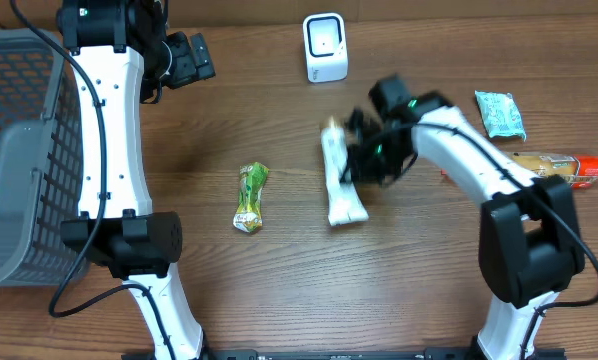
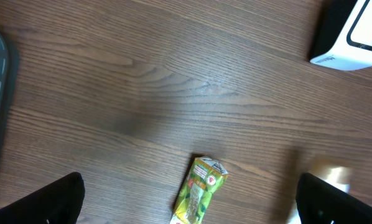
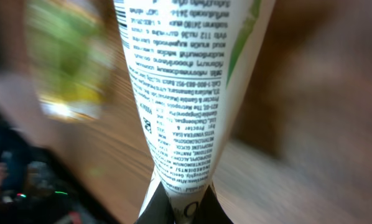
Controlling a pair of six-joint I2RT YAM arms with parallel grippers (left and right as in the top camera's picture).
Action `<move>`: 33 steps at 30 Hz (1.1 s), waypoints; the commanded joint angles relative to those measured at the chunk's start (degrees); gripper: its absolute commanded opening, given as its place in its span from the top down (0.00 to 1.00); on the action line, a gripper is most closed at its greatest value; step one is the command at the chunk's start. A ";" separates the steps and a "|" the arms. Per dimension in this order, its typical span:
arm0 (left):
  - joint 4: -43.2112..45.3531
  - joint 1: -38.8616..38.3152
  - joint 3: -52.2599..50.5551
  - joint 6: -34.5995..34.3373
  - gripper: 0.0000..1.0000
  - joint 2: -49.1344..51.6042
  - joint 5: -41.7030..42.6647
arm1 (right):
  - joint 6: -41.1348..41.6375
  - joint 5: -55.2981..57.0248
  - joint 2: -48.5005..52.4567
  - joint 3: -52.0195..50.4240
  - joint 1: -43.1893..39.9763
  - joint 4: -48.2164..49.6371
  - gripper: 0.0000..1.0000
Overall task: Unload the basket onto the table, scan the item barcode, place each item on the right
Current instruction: 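Lift the white tube with the right gripper toward the scanner, then hold the white tube in front of the scanner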
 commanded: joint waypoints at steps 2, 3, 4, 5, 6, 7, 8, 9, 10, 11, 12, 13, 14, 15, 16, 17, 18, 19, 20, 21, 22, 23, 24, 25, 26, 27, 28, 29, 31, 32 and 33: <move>0.09 0.07 1.07 -0.81 0.01 -0.85 0.09 | -2.01 -12.66 -10.19 12.26 -3.65 0.39 0.96; 0.09 0.07 1.07 -0.81 0.01 -0.85 0.09 | -2.01 -12.63 -11.13 13.60 -3.93 0.15 0.96; 0.09 0.07 1.07 -0.81 0.01 -0.85 0.11 | -2.03 -12.63 -12.20 14.91 -4.15 -0.07 0.96; 0.09 0.07 1.07 -0.81 0.00 -0.85 0.11 | -2.16 -12.59 -13.35 16.09 -4.31 -0.20 0.96; 0.09 0.07 1.07 -0.81 0.00 -0.85 0.11 | -2.56 -12.61 -14.27 16.83 -4.35 -0.24 0.96; 0.09 0.07 1.07 -0.81 0.00 -0.85 0.11 | -3.32 -12.59 -15.30 17.49 -4.33 -0.26 0.96; 0.09 0.07 1.07 -0.81 0.00 -0.85 0.11 | -4.02 -12.52 -16.37 17.97 -4.33 -0.31 0.96; 0.09 0.07 1.07 -0.81 0.00 -0.85 0.11 | -4.20 -11.93 -17.55 18.29 -4.33 -0.22 0.96; 0.09 0.07 1.07 -0.81 0.00 -0.85 0.11 | -4.37 -11.21 -18.53 18.40 -4.33 -0.20 0.96; 0.09 0.07 1.07 -0.81 0.01 -0.85 0.09 | -5.73 -10.62 -19.85 18.40 -4.33 -0.35 0.96; 0.09 0.07 1.07 -0.81 0.00 -0.85 0.11 | -6.97 -10.23 -20.70 18.40 -4.31 -0.68 0.96; 0.09 0.07 1.07 -0.81 0.00 -0.85 0.11 | -8.44 -9.75 -21.53 18.40 -4.15 -1.09 0.96; 0.09 0.07 1.07 -0.81 0.00 -0.85 0.11 | -10.36 -9.14 -22.34 18.40 -4.00 -1.60 0.96; 0.09 0.07 1.07 -0.81 0.00 -0.85 0.09 | -12.04 -8.37 -23.21 18.40 -3.78 -2.10 0.96; 0.09 0.07 1.07 -0.81 0.00 -0.85 0.11 | -12.81 -8.07 -23.63 18.40 -3.67 -2.27 0.96; 0.09 0.07 1.07 -0.81 0.01 -0.85 0.09 | -13.70 -7.78 -24.11 18.40 -3.61 -2.43 0.96; 0.09 0.07 1.07 -0.81 0.00 -0.85 0.09 | -14.43 -7.82 -24.44 18.40 -3.61 -2.56 0.96; 0.09 0.07 1.07 -0.81 0.00 -0.85 0.11 | -14.43 -7.52 -24.57 18.40 -3.61 -2.54 0.96; 0.09 0.07 1.07 -0.81 0.01 -0.85 0.11 | -14.43 -7.04 -24.63 18.40 -3.61 -2.54 0.96; 0.09 0.07 1.07 -0.81 0.00 -0.85 0.09 | -14.40 -6.54 -24.61 18.40 -3.61 -2.54 0.96; 0.09 0.07 1.07 -0.81 0.00 -0.85 0.11 | -14.40 -5.92 -24.59 18.38 -3.61 -2.54 0.96; 0.09 0.07 1.07 -0.81 0.00 -0.85 0.09 | -14.40 -5.18 -24.59 18.34 -3.61 -2.54 0.96; 0.09 0.07 1.07 -0.81 0.01 -0.85 0.11 | -14.40 -4.35 -24.48 18.34 -3.56 -2.54 0.96; 0.09 0.07 1.07 -0.81 0.00 -0.85 0.11 | -14.40 -3.65 -24.41 18.34 -3.50 -2.49 0.96; 0.09 0.07 1.07 -0.81 0.01 -0.85 0.11 | -14.40 -2.54 -24.35 18.34 -3.30 -2.16 0.96; 0.09 0.07 1.07 -0.81 0.01 -0.85 0.09 | -14.36 -1.27 -24.20 18.34 -3.15 -1.64 0.96; 0.09 0.07 1.07 -0.81 0.00 -0.85 0.09 | -13.88 0.70 -24.04 18.34 -2.80 -0.72 0.96; 0.09 0.07 1.07 -0.81 0.00 -0.85 0.09 | -13.09 2.58 -23.87 18.34 -2.43 0.26 0.96; 0.09 0.07 1.07 -0.81 0.01 -0.85 0.11 | -9.40 8.83 -23.06 18.34 -1.18 3.63 0.97; 0.09 0.07 1.07 -0.81 0.00 -0.85 0.11 | -8.70 11.30 -22.53 18.34 -0.68 5.09 0.97; 0.09 0.07 1.07 -0.81 0.00 -0.85 0.11 | -7.61 15.78 -21.11 18.43 0.13 8.68 0.97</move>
